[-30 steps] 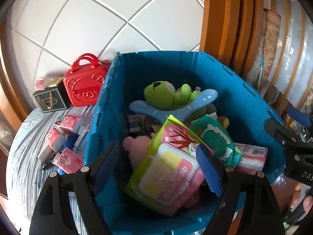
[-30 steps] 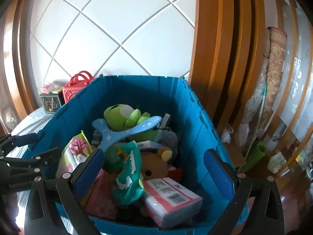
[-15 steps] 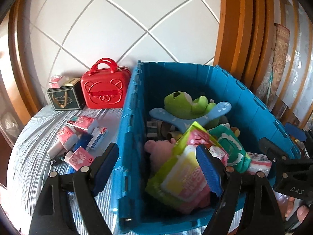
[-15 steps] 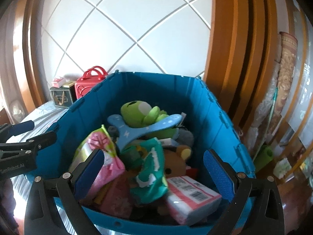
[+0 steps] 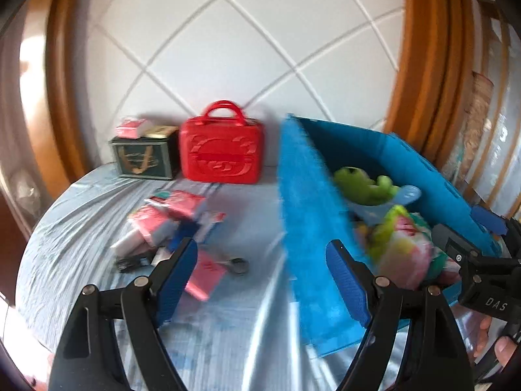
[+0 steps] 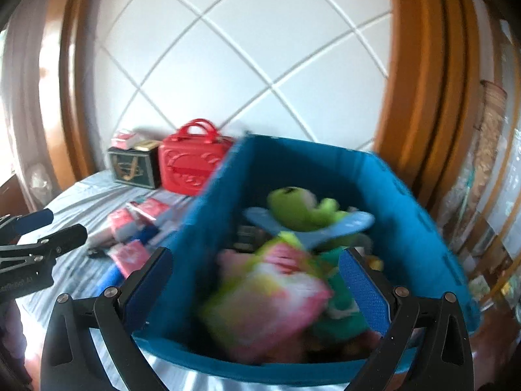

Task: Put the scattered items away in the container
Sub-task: 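Move both tools back from the crate toward the remaining items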

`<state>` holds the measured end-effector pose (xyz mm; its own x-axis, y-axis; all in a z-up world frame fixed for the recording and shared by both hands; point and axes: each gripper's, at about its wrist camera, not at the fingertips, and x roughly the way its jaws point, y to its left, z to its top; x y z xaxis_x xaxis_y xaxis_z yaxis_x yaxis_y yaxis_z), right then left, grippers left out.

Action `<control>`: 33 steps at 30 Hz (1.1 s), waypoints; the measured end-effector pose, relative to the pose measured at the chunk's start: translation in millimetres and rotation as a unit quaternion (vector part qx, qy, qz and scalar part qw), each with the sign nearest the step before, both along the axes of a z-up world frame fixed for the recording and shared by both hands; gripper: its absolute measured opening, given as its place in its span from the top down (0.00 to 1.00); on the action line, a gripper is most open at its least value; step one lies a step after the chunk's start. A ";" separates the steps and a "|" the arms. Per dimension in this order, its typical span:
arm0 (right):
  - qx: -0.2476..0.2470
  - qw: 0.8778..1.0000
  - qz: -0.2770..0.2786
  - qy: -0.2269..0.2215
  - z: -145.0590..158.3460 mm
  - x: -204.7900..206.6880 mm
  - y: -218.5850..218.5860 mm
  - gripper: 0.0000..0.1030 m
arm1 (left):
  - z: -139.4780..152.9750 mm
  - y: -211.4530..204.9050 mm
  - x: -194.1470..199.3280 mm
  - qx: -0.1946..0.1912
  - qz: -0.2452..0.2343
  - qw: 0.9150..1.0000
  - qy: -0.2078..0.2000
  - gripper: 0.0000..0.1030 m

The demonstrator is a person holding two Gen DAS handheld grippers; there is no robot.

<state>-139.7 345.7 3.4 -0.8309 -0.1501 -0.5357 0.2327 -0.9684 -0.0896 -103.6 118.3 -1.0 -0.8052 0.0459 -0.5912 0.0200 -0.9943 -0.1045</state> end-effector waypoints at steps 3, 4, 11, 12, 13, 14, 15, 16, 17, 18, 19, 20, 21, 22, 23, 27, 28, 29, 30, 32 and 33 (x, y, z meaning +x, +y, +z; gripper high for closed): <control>0.000 1.000 0.019 -0.003 -6.4 5.4 -49.5 0.00 | -10.1 -52.9 12.5 -0.014 0.015 1.000 -0.003 0.21; -0.003 1.000 0.026 -0.004 -9.1 7.1 -63.5 0.00 | -15.0 -72.8 16.7 -0.018 0.022 1.000 -0.005 0.21; -0.019 0.997 0.074 -0.029 -30.7 14.6 -154.6 0.00 | -38.7 -185.1 37.8 -0.011 0.089 0.996 -0.017 0.21; -0.016 0.996 0.080 -0.031 -32.3 13.9 -163.8 0.00 | -39.9 -195.0 40.4 -0.010 0.096 0.995 -0.014 0.21; -0.014 0.996 0.085 -0.034 -34.0 13.7 -171.4 0.00 | -41.7 -204.4 41.7 -0.008 0.106 0.994 -0.011 0.21; -0.013 0.995 0.089 -0.036 -35.3 12.3 -177.8 0.00 | -45.3 -212.9 40.8 -0.005 0.117 0.993 -0.012 0.21; -0.012 0.995 0.095 -0.040 -37.9 9.2 -184.3 0.00 | -50.5 -219.5 37.7 -0.001 0.124 0.992 -0.016 0.21; -0.010 0.994 0.101 -0.043 -40.9 6.8 -189.8 0.00 | -56.1 -223.7 33.9 0.003 0.126 0.992 -0.023 0.21; -0.008 0.993 0.107 -0.046 -44.8 2.2 -194.5 0.00 | -61.8 -226.1 30.2 0.004 0.127 0.991 -0.031 0.21; -0.006 0.992 0.116 -0.051 -49.8 -2.9 -199.7 0.00 | -68.5 -227.5 25.1 0.003 0.129 0.991 -0.040 0.21; -0.005 0.991 0.120 -0.056 -53.8 -6.6 -202.4 0.00 | -74.0 -226.5 19.6 -0.001 0.131 0.990 -0.048 0.21; -0.005 0.990 0.124 -0.063 -59.2 -14.3 -204.3 0.00 | -78.6 -225.2 14.5 -0.005 0.131 0.990 -0.055 0.21; -0.008 0.989 0.131 -0.073 -66.7 -23.3 -206.4 0.00 | -82.5 -223.8 9.2 -0.008 0.130 0.990 -0.060 0.21; -0.010 0.988 0.135 -0.079 -71.2 -28.3 -207.2 0.00 | -86.8 -221.7 2.3 -0.008 0.130 0.989 -0.063 0.21; -0.011 0.987 0.139 -0.085 -77.3 -34.5 -208.4 0.00 | -91.1 -220.2 -3.8 -0.009 0.133 0.989 -0.065 0.21; -0.003 0.982 0.145 -0.124 -111.6 -63.3 -214.1 0.00 | -113.8 -218.4 -24.1 -0.009 0.138 0.986 -0.088 0.21; -0.003 0.980 0.145 -0.137 -120.9 -69.4 -215.7 0.00 | -119.8 -219.2 -28.3 -0.011 0.140 0.985 -0.096 0.21; -0.002 0.978 0.147 -0.151 -131.0 -75.5 -218.0 0.00 | -127.0 -220.6 -34.1 -0.012 0.143 0.984 -0.104 0.21; 0.000 0.976 0.148 -0.160 -136.4 -78.0 -219.5 0.00 | -133.3 -222.2 -39.4 -0.012 0.144 0.983 -0.111 0.21; 0.008 0.973 0.145 -0.178 -151.0 -85.9 -222.4 0.00 | -143.5 -225.0 -49.5 -0.009 0.143 0.982 -0.123 0.21; 0.008 0.972 0.143 -0.186 -157.6 -89.5 -223.0 0.00 | -148.7 -226.4 -55.7 -0.007 0.141 0.982 -0.129 0.21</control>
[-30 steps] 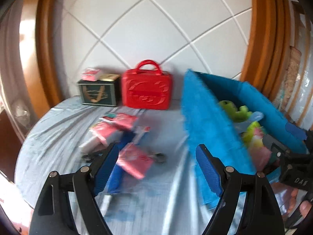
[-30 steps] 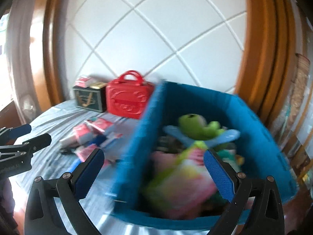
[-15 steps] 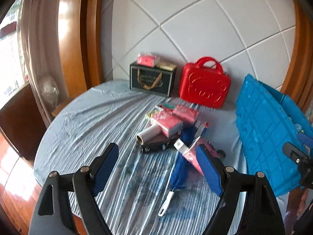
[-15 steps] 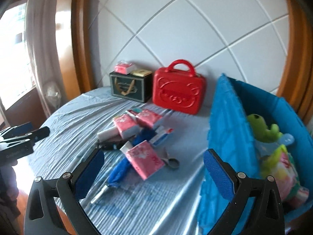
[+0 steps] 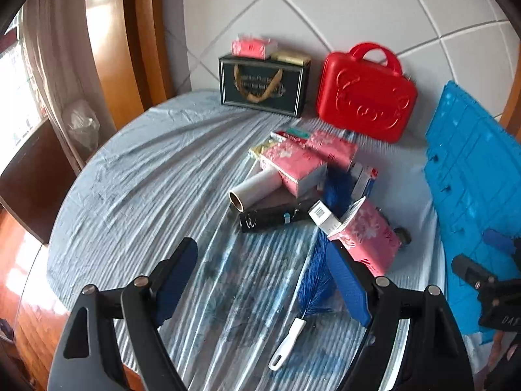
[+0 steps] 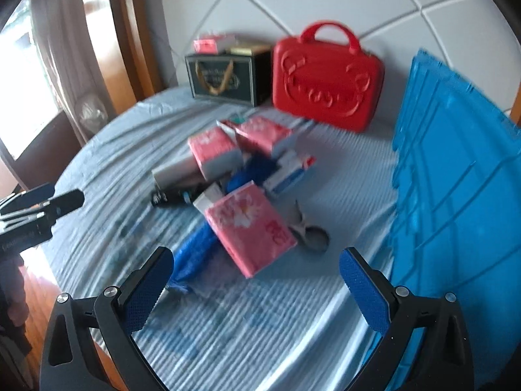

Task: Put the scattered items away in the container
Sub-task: 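Move both tools back from the crate toward the remaining items, then grasp the white medicine box with the left tool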

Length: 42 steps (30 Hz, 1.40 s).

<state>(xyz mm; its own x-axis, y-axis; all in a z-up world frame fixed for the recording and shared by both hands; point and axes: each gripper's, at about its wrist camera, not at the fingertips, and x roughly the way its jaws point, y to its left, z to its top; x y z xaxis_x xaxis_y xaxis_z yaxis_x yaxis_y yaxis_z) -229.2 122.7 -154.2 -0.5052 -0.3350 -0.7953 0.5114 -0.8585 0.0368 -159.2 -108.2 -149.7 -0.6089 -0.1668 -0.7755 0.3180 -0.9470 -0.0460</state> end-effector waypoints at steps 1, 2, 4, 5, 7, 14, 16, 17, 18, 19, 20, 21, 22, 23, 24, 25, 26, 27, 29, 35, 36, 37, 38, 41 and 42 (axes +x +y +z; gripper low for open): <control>0.001 1.000 -0.004 -0.007 -5.8 -3.6 -0.1 0.00 | -5.6 -1.4 -6.6 0.003 -0.003 1.000 -0.005 0.21; 0.003 1.000 -0.009 -0.012 -10.7 -7.3 -0.2 0.00 | -11.6 -2.6 -14.5 0.006 -0.007 1.000 -0.010 0.21; 0.007 1.000 -0.023 -0.018 -17.1 -12.7 -0.8 0.00 | -23.0 -3.1 -30.1 0.010 -0.019 1.000 -0.021 0.21; 0.009 0.999 -0.028 -0.020 -18.8 -14.5 -1.6 0.00 | -28.4 -3.0 -37.3 0.012 -0.026 0.999 -0.025 0.21; 0.010 0.999 -0.045 -0.025 -27.6 -21.0 -3.6 0.00 | -39.4 -2.3 -53.4 0.017 -0.041 0.998 -0.036 0.21; 0.012 0.994 -0.085 -0.067 -72.8 -40.8 -4.2 0.00 | -78.5 4.8 -113.8 0.034 -0.071 0.995 -0.060 0.21; 0.010 0.992 -0.097 -0.078 -85.9 -43.0 0.7 0.00 | -89.8 11.4 -133.6 0.043 -0.077 0.994 -0.060 0.21; 0.010 0.992 -0.100 -0.080 -89.1 -43.5 2.1 0.00 | -96.6 14.9 -142.9 0.052 -0.082 0.993 -0.064 0.21; 0.010 0.991 -0.103 -0.083 -93.8 -44.1 4.1 0.00 | -104.8 19.6 -152.4 0.060 -0.090 0.992 -0.069 0.21; 0.011 0.991 -0.105 -0.085 -98.2 -44.8 5.8 0.00 | -113.2 24.1 -160.2 0.061 -0.097 0.990 -0.077 0.21; 0.012 0.991 -0.106 -0.086 -102.1 -45.9 6.7 0.00 | -122.5 27.8 -166.8 0.048 -0.100 0.990 -0.089 0.21; 0.012 0.990 -0.107 -0.088 -105.7 -47.2 7.5 0.00 | -133.0 29.8 -171.6 0.033 -0.101 0.989 -0.104 0.21; 0.013 0.990 -0.107 -0.090 -108.7 -48.2 7.0 0.00 | -141.9 28.6 -173.0 0.027 -0.102 0.988 -0.116 0.21; 0.013 0.990 -0.108 -0.092 -111.3 -49.8 6.1 0.00 | -150.1 25.3 -172.2 0.023 -0.101 0.986 -0.130 0.21; 0.012 0.990 -0.108 -0.095 -114.8 -51.8 5.0 0.00 | -158.1 19.7 -168.8 0.015 -0.097 0.985 -0.144 0.21; 0.010 0.990 -0.105 -0.098 -117.9 -53.6 2.8 0.00 | -163.4 13.1 -163.3 0.011 -0.093 0.984 -0.150 0.21; 0.008 0.990 -0.101 -0.100 -120.3 -55.6 0.2 0.00 | -165.7 7.6 -158.0 0.014 -0.093 0.984 -0.152 0.21; 0.007 0.990 -0.097 -0.102 -122.6 -57.4 -2.7 0.00 | -165.8 2.6 -152.3 0.020 -0.094 0.984 -0.150 0.21; 0.005 0.990 -0.091 -0.106 -126.2 -61.4 -7.7 0.00 | -161.5 -2.7 -141.7 0.013 -0.095 0.985 -0.144 0.21; 0.009 0.992 -0.072 -0.106 -128.8 -67.9 -20.6 0.00 | -151.6 14.5 -143.4 -0.002 -0.152 0.981 -0.118 0.21; 0.011 0.992 -0.073 -0.106 -129.2 -69.0 -19.7 0.00 | -155.6 19.6 -146.0 -0.002 -0.163 0.979 -0.125 0.21; 0.012 0.991 -0.076 -0.107 -130.5 -69.9 -18.2 0.00 | -160.8 24.7 -148.3 -0.005 -0.171 0.976 -0.133 0.21; 0.013 0.991 -0.078 -0.107 -131.9 -70.5 -16.7 0.00 | -166.7 28.0 -150.0 -0.008 -0.173 0.975 -0.140 0.21; 0.012 0.990 -0.089 -0.111 -139.1 -73.8 -8.4 0.00 | -185.6 28.0 -157.6 -0.001 -0.164 0.975 -0.150 0.25; 0.009 0.990 -0.088 -0.112 -140.9 -75.1 -6.5 0.00 | -188.1 26.6 -159.3 0.008 -0.156 0.977 -0.142 0.32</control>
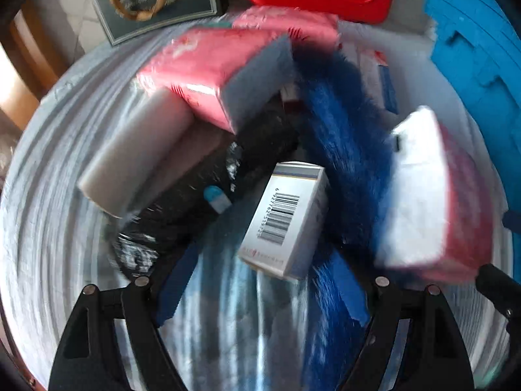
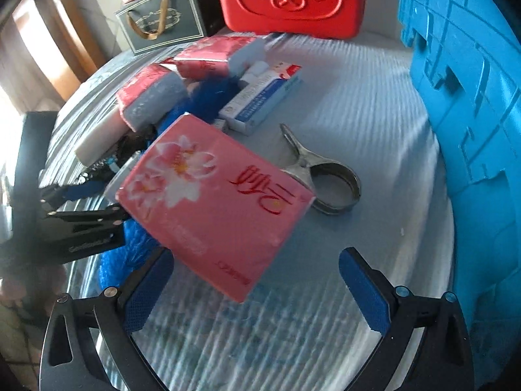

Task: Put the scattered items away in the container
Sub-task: 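Grasp the white medicine box with the left tool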

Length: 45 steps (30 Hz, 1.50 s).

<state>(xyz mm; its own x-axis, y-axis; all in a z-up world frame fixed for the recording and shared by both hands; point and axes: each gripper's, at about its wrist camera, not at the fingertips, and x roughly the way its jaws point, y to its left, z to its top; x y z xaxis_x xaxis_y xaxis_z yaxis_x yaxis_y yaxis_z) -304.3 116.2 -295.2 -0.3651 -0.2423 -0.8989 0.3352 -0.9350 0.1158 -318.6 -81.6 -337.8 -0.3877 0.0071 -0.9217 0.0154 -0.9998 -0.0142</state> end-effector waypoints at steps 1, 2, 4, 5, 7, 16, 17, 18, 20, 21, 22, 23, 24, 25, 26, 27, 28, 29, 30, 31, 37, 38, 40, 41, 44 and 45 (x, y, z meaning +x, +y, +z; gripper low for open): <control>-0.004 1.000 0.002 0.000 -0.8 -1.1 1.8 0.00 | 0.8 -1.8 -0.1 0.006 0.011 1.000 0.011 0.37; -0.010 1.000 0.004 0.001 -1.3 -2.6 2.0 0.00 | 2.6 -2.7 0.9 0.005 0.017 1.000 0.016 0.47; -0.021 1.000 0.016 0.002 -2.3 -5.3 2.3 0.00 | 6.7 -2.7 5.3 0.004 0.022 1.000 0.022 0.62; -0.023 0.999 0.026 0.000 -3.2 -6.5 0.5 0.00 | 8.2 -2.9 8.3 0.000 0.027 0.999 0.022 0.63; -0.019 0.998 0.054 0.003 -4.7 -8.3 -5.5 0.00 | 12.5 -6.6 20.3 -0.004 0.039 0.999 0.028 0.66; -0.042 0.992 0.118 0.007 -20.0 -27.4 -15.8 0.00 | 9.1 -6.3 61.6 -0.009 0.092 0.996 0.016 0.71; -0.041 0.992 0.123 -0.002 -22.5 -27.3 -17.5 0.00 | 7.2 -7.8 66.4 -0.008 0.099 0.995 0.013 0.71; -0.046 0.990 0.135 -0.018 -26.0 -23.4 -20.9 0.00 | 5.6 -10.9 71.4 -0.005 0.106 0.994 0.012 0.71; -0.060 0.984 0.160 -0.042 -29.7 -10.8 -26.2 0.00 | 5.2 -14.5 77.5 -0.007 0.117 0.993 0.011 0.71; -0.066 0.982 0.172 -0.050 -30.0 -3.0 -28.7 0.00 | 5.6 -16.1 79.5 -0.011 0.121 0.993 0.011 0.71; -0.067 0.981 0.176 -0.050 -28.8 2.1 -29.6 0.00 | 5.9 -16.9 78.9 -0.015 0.123 0.992 0.009 0.71; -0.067 0.981 0.176 -0.045 -25.9 6.4 -29.1 0.00 | 6.7 -18.1 77.8 -0.019 0.125 0.992 0.008 0.71; -0.065 0.983 0.168 -0.032 -21.0 8.0 -26.5 0.00 | 8.5 -18.9 76.7 -0.018 0.126 0.992 0.010 0.71; -0.061 0.986 0.156 -0.015 -15.9 6.8 -23.1 0.00 | 11.2 -18.7 76.9 -0.015 0.124 0.992 0.015 0.71; -0.058 0.989 0.136 0.008 -8.8 2.4 -17.1 0.00 | 14.3 -17.4 78.1 -0.013 0.121 0.992 0.021 0.71; -0.060 0.991 0.120 0.021 -4.6 -3.1 -11.9 0.00 | 18.4 -15.4 79.0 -0.011 0.118 0.992 0.029 0.71; -0.064 0.992 0.109 0.027 -2.4 -8.7 -8.4 0.00 | 21.9 -12.5 79.9 -0.010 0.115 0.993 0.036 0.71; -0.066 0.992 0.104 0.031 -1.3 -13.0 -6.4 0.00 | 25.0 -8.7 79.8 -0.009 0.111 0.993 0.042 0.71; -0.066 0.992 0.098 0.032 -1.1 -17.6 -5.3 0.00 | 28.6 -4.4 79.2 -0.009 0.108 0.993 0.045 0.71; -0.063 0.993 0.092 0.034 -0.3 -19.2 -4.6 0.00 | 33.5 -0.6 79.3 -0.005 0.105 0.993 0.051 0.71; -0.033 0.997 0.004 0.076 24.8 -5.4 17.3 0.00 | 60.8 32.6 78.8 0.053 0.061 0.994 0.078 0.71; 0.000 0.996 -0.011 0.089 27.4 -2.9 19.1 0.00 | 58.9 39.3 75.6 0.059 0.052 0.994 0.076 0.71; 0.035 0.995 -0.025 0.095 27.9 -0.7 22.0 0.00 | 52.0 53.9 69.6 0.068 0.034 0.995 0.065 0.71; 0.049 0.994 -0.029 0.093 25.7 -0.8 22.9 0.00 | 47.2 58.7 66.1 0.075 0.028 0.995 0.057 0.71; 0.057 0.995 -0.032 0.069 13.4 -2.4 30.5 0.00 | 28.2 68.4 56.1 0.046 0.027 0.998 0.038 0.71; 0.044 0.997 -0.023 0.061 11.7 -4.3 28.9 0.00 | 22.1 66.4 51.8 0.029 0.029 0.999 0.034 0.71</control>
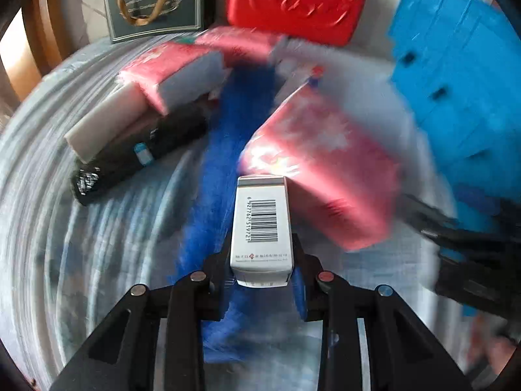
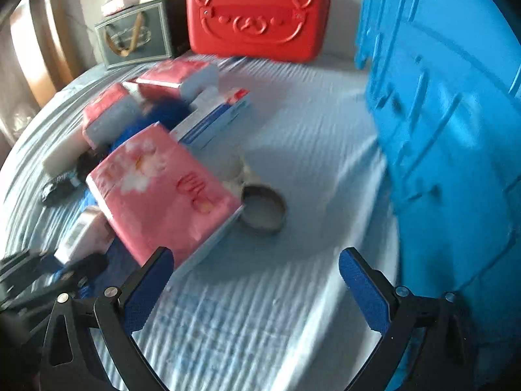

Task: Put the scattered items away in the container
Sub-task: 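Grasp the pink tissue pack with the right tool while the left tool holds the box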

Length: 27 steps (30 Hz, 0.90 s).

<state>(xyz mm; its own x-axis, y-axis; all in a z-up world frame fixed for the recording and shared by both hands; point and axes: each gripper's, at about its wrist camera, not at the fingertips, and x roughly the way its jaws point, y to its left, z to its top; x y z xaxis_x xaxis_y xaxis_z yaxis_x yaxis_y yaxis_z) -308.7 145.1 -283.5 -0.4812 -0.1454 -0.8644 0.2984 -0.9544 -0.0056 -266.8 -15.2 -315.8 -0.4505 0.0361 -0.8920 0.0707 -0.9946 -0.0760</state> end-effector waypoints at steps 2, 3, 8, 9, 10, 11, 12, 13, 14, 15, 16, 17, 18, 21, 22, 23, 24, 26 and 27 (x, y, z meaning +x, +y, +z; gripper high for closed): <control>-0.035 0.999 0.031 -0.012 0.7 3.7 -2.4 0.00 | -5.6 -5.5 -6.2 -0.027 0.000 1.000 0.005 0.71; -0.046 0.997 0.059 -0.016 1.2 4.6 -10.1 0.00 | -5.1 -7.1 -9.1 -0.052 -0.002 0.999 0.012 0.71; -0.034 0.992 0.124 0.003 -10.4 -3.4 -41.9 0.00 | 3.0 -34.6 -24.2 -0.094 0.028 0.995 0.029 0.71; -0.034 0.991 0.127 0.009 -13.3 -7.4 -45.0 0.00 | 3.1 -40.7 -26.3 -0.100 0.035 0.994 0.029 0.71; -0.035 0.991 0.130 0.014 -15.3 -11.9 -47.3 0.00 | 2.5 -45.8 -27.4 -0.099 0.040 0.994 0.028 0.71; -0.034 0.990 0.134 0.021 -17.8 -17.1 -49.8 0.00 | 1.9 -49.3 -27.6 -0.086 0.041 0.995 0.028 0.71; -0.034 0.989 0.142 0.026 -18.8 -20.7 -50.4 0.00 | 2.1 -50.7 -26.8 -0.071 0.040 0.996 0.029 0.71; -0.035 0.987 0.151 0.035 -19.7 -25.4 -52.9 0.00 | 2.8 -48.7 -25.7 -0.066 0.039 0.997 0.032 0.71; -0.037 0.985 0.160 0.042 -19.9 -30.6 -55.6 0.00 | 3.4 -44.8 -25.6 -0.069 0.037 0.996 0.034 0.71; -0.042 0.984 0.169 0.047 -21.2 -33.5 -57.0 0.00 | 3.8 -40.3 -25.9 -0.072 0.033 0.996 0.035 0.71; -0.044 0.983 0.173 0.051 -21.7 -35.0 -57.2 0.00 | 4.5 -36.6 -25.6 -0.072 0.030 0.996 0.037 0.71; -0.046 0.982 0.175 0.051 -21.8 -36.0 -57.7 0.00 | 6.0 -34.5 -24.6 -0.069 0.027 0.997 0.039 0.71; -0.049 0.983 0.171 0.038 -22.3 -38.7 -57.0 0.00 | 8.6 -33.0 -23.7 -0.063 0.026 0.997 0.041 0.71; -0.097 0.976 0.181 -0.074 -37.1 -30.9 -56.2 0.02 | 20.2 -27.8 -14.0 -0.037 0.022 0.998 0.050 0.72; -0.105 0.976 0.171 -0.084 -39.5 -26.1 -52.7 0.02 | 22.0 -26.2 -11.9 -0.039 0.021 0.998 0.048 0.72; -0.098 0.979 0.160 -0.083 -40.0 -19.5 -49.2 0.02 | 21.3 -26.3 -10.0 -0.030 0.018 0.998 0.044 0.72; -0.088 0.982 0.148 -0.073 -38.1 -14.8 -45.1 0.02 | 17.9 -27.4 -10.2 -0.016 0.018 0.999 0.035 0.72; -0.082 0.988 0.122 -0.049 -31.1 -11.9 -35.7 0.02 | 11.7 -27.4 -10.3 0.003 0.019 1.000 0.022 0.72; -0.084 0.990 0.112 -0.036 -27.4 -12.9 -31.5 0.02 | 10.4 -25.3 -9.9 0.013 0.017 1.000 0.020 0.72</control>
